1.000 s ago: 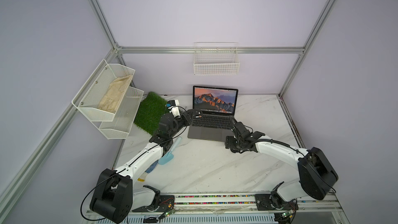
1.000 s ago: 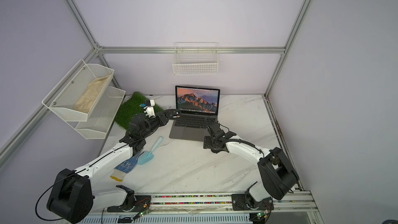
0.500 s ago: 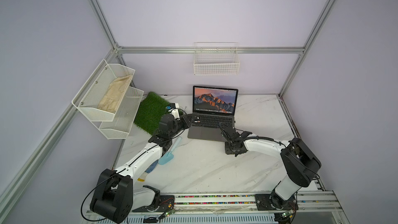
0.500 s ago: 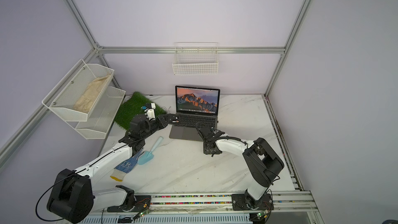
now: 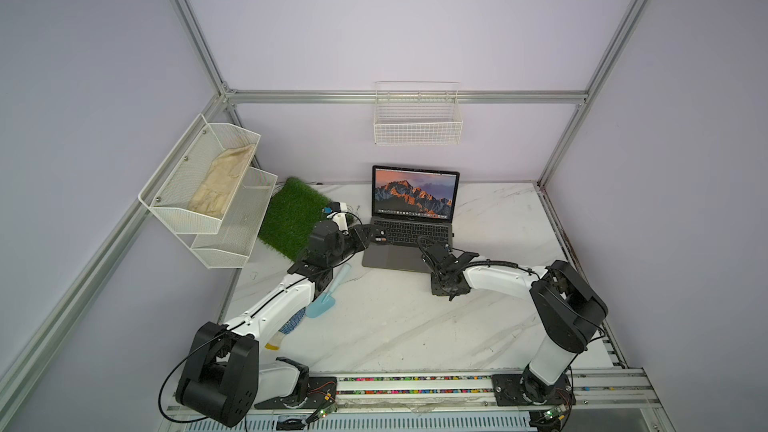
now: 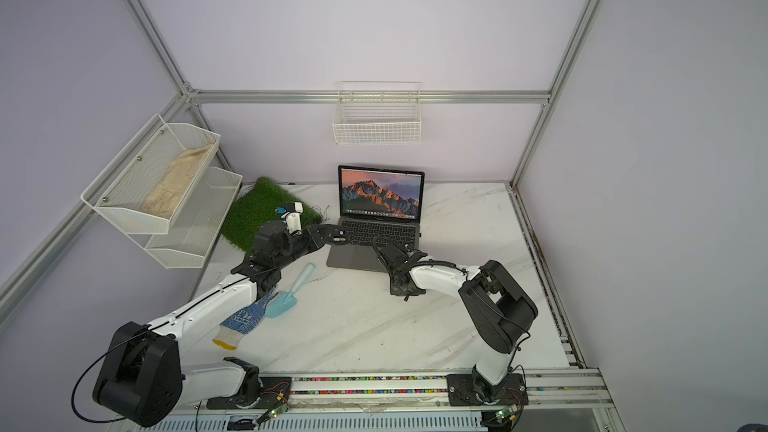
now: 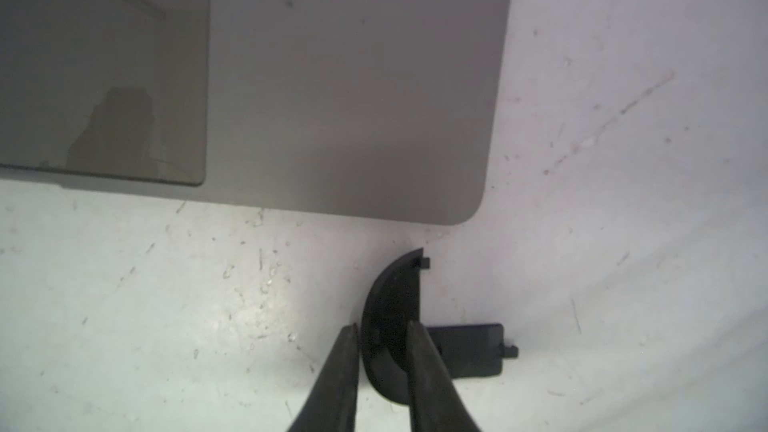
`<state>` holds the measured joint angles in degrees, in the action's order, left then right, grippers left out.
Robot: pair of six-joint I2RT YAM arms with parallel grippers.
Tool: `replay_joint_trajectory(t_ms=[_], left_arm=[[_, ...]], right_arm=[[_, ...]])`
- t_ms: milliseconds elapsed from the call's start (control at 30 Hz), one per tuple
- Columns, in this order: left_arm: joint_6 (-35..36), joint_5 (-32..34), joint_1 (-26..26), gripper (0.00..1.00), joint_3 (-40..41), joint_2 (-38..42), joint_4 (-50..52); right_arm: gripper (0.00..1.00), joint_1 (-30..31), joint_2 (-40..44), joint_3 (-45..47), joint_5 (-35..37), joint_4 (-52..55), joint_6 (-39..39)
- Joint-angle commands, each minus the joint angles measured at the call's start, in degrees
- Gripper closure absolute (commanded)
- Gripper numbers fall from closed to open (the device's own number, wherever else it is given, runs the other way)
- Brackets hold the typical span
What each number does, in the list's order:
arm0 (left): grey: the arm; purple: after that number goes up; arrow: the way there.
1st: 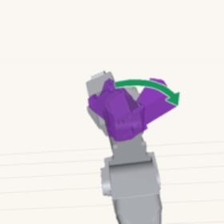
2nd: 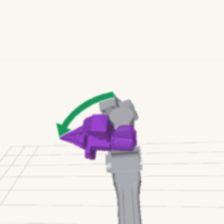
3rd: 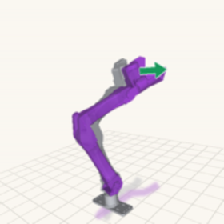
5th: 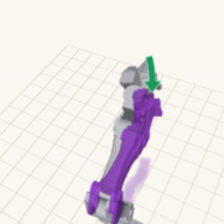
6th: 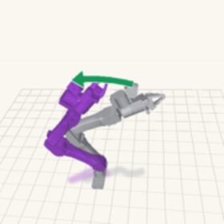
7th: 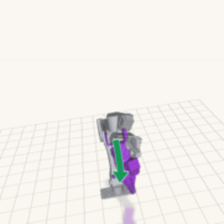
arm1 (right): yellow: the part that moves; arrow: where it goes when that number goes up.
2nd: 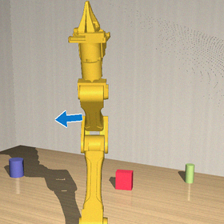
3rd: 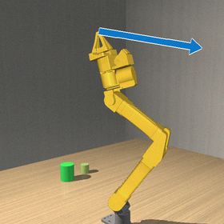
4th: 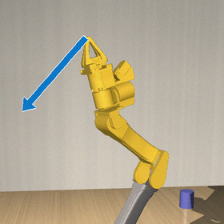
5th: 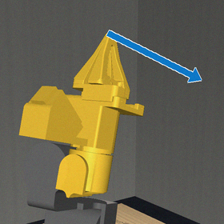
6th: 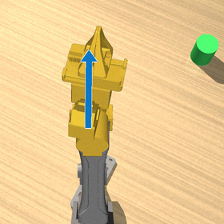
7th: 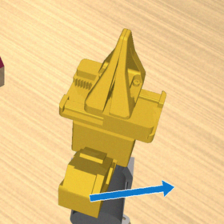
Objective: Insert the wireless mouse receiver into the laptop
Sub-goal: Pick up the lid from the center of the board, then close the lid on the mouse.
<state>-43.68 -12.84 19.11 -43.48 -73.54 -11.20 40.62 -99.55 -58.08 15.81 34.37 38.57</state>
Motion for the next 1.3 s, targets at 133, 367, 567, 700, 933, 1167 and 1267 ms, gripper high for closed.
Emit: replay_joint_trajectory(t_ms=[133, 367, 567, 700, 933, 1167, 1267], left_arm=[[0.7, -1.8, -0.7, 1.00, -1.9, -0.6, -2.6], [0.8, -3.9, -0.9, 1.00, -1.7, -0.7, -4.4], [-3.8, -12.8, -1.9, 1.00, -3.1, -2.4, -9.6], [-13.1, -18.9, -1.8, 1.00, -4.4, -4.9, -16.9], [-34.6, -21.8, -1.5, 1.00, -1.6, -10.3, -43.2], [-41.2, -17.0, -1.0, 1.00, -0.8, -9.1, -49.6], [-42.9, -15.7, -1.0, 1.00, -0.7, -8.0, -51.4]], right_arm=[[0.88, 0.4, -1.6, 2.6, 2.9, -0.7, 2.9], [1.00, 0.3, 9.4, 1.2, 10.3, 1.1, 1.4], [1.00, -5.7, 27.1, 1.4, -0.5, -10.8, -6.2], [1.00, -7.9, 33.0, 0.7, -14.6, -25.0, -4.4], [1.00, -7.9, 27.8, -5.4, -36.8, -46.6, 8.6], [1.00, -7.9, 26.6, -5.7, -44.6, -61.2, 18.6], [1.00, -7.9, 27.2, -3.3, -43.7, -64.0, 20.8]])
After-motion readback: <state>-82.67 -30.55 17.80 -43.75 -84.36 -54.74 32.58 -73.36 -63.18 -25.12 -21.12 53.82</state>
